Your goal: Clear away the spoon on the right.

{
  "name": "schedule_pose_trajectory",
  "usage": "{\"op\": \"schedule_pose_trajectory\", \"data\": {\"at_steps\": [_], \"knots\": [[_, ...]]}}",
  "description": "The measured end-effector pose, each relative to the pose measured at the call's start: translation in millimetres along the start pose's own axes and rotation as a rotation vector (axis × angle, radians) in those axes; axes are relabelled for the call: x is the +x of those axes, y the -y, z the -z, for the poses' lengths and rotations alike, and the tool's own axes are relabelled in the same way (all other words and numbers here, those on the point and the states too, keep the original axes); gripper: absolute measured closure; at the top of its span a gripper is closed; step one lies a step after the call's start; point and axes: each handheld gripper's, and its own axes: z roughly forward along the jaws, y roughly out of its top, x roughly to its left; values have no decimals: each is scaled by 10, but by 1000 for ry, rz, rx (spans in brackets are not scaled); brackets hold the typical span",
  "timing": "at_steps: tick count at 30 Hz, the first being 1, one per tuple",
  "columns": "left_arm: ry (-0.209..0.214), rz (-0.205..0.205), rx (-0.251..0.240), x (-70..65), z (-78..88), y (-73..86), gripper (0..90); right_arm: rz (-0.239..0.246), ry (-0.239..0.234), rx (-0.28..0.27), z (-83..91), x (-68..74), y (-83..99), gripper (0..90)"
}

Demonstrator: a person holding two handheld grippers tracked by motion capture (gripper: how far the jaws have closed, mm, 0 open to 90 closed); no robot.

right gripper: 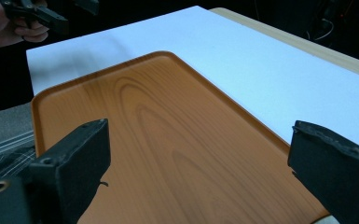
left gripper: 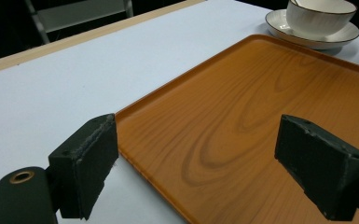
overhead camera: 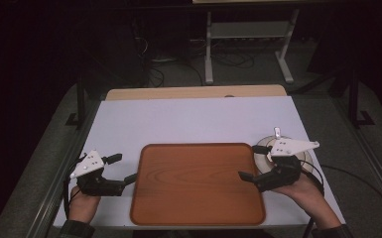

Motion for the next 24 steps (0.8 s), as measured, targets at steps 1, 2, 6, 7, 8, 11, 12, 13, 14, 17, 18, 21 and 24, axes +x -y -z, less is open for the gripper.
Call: {"op": "schedule_pose_trajectory", "data": {"at_steps": [1, 2, 6, 7, 8, 11, 12, 13, 14, 17, 18, 21, 24], "knots": [[0, 0, 0, 0, 0, 0, 127, 0, 0, 0, 0, 0, 0, 52], [0, 0, -1, -1, 0, -2, 127, 1, 0, 1, -1, 2, -2, 53], [2, 0, -3, 6, -15, -10, 127, -2, -5, 2, -10, -5, -14, 56], [2, 0, -3, 6, -15, -10, 127, 0, -5, 5, -14, -10, -14, 56], [1, 3, -2, 8, -18, -12, 127, 1, -4, 9, -18, -15, -16, 56], [3, 0, 1, 3, -15, -11, 127, 6, 0, 12, -20, -29, -23, 58], [3, -1, 2, -3, -9, -9, 127, 6, 7, 8, -16, -46, -36, 60], [3, -1, 2, -3, -9, -9, 128, 6, 7, 8, -16, -46, -36, 60], [2, 0, 3, -3, -8, -3, 128, 7, 10, 4, -9, -62, -47, 62], [3, 2, 2, 2, -6, 5, 127, 3, 14, 1, -8, -80, -53, 66], [1, 0, 3, 9, 3, 11, 127, -3, 18, -1, -10, -108, -57, 67], [2, 5, 0, 18, 4, 18, 127, -4, 28, 1, -12, -148, -77, 68], [-1, 12, -1, 28, 8, 20, 127, -6, 34, -6, -12, -193, -111, 68]]}}
